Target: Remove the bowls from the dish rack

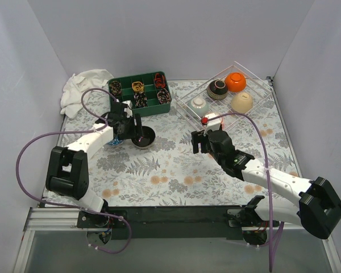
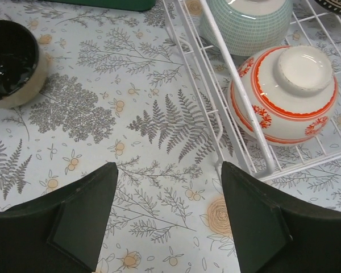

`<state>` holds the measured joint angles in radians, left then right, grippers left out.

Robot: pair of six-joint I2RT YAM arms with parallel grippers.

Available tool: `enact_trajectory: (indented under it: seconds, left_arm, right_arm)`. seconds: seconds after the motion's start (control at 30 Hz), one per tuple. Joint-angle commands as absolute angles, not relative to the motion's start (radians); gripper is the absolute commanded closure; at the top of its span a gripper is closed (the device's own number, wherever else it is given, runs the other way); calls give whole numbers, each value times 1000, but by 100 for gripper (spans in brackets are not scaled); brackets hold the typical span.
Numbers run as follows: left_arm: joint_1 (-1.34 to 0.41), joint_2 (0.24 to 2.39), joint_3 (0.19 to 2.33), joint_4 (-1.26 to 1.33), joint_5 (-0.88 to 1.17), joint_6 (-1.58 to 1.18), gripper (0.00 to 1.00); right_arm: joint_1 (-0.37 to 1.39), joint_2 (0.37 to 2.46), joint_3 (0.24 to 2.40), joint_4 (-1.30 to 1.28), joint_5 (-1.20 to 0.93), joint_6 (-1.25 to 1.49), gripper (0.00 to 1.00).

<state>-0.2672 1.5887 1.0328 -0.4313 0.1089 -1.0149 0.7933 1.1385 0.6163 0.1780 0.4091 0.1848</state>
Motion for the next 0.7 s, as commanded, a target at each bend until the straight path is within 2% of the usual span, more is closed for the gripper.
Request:
enact_trajectory:
  seconds: [0.0, 0.3, 0.47, 0.67]
  left_arm:
    - [-262, 1434, 1014, -393, 115, -1008, 28]
    - [-262, 1212, 937, -356, 86, -996, 2]
    - [-264, 1059, 847, -304, 22, -983, 2]
    - [-265, 876, 744, -247, -95, -976, 2]
  right_arm:
    - [770, 1114, 689, 149, 463, 157, 18]
    - [697, 1163, 830, -35, 546, 124, 20]
    - [611, 1206, 926, -90, 509, 120, 20]
    - [474, 1334, 1031, -117, 361, 140, 22]
